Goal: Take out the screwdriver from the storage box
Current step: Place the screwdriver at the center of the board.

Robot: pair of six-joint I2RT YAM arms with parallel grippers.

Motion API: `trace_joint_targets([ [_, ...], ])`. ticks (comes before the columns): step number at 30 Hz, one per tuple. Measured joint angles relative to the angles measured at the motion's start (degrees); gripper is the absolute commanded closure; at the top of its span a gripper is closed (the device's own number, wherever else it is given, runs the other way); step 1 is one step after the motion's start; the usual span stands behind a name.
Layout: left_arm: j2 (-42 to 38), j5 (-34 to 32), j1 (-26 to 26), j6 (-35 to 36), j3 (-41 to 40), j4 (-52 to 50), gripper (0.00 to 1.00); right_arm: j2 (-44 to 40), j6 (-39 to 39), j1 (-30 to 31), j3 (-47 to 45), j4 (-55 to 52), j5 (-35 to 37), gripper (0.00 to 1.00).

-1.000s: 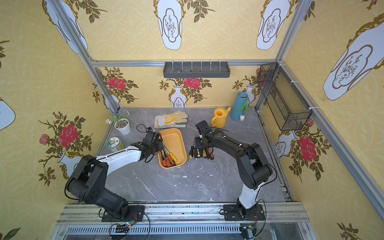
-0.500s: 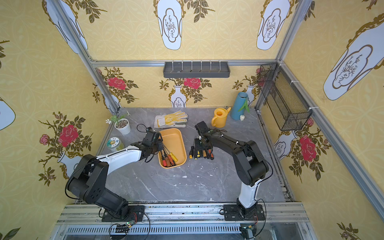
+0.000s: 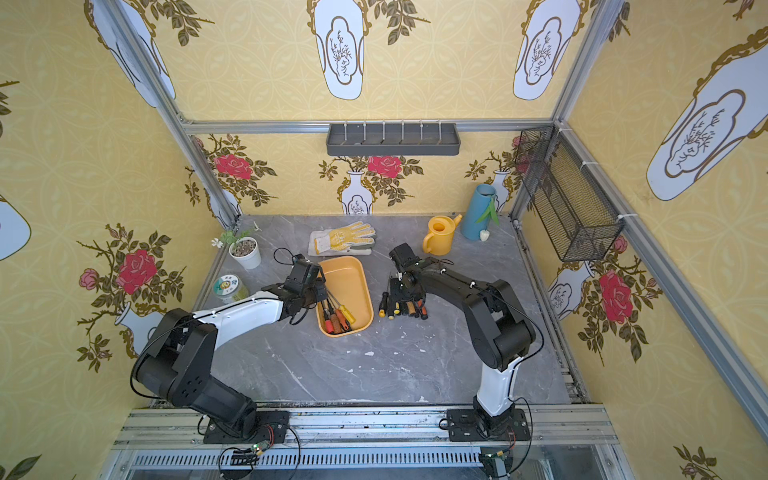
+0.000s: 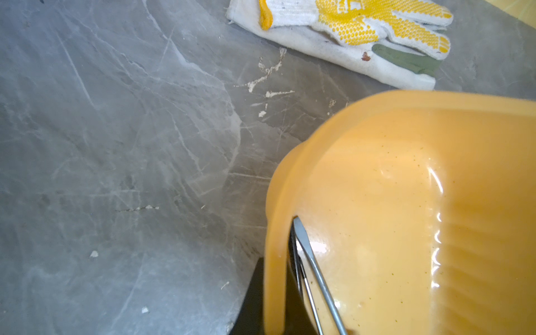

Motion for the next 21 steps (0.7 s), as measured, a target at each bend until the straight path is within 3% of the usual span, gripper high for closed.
trace_joint_targets([
  [16,0.0,-0.2,0.0,0.0,-0.2,0.0,1.00,-2.9,0.0,0.5,-0.4,0.7,1.2,0.53],
  [21,0.0,-0.2,0.0,-0.1,-0.2,0.0,1.00,-4.6,-0.2,1.3,-1.0,1.8,1.2,0.45],
])
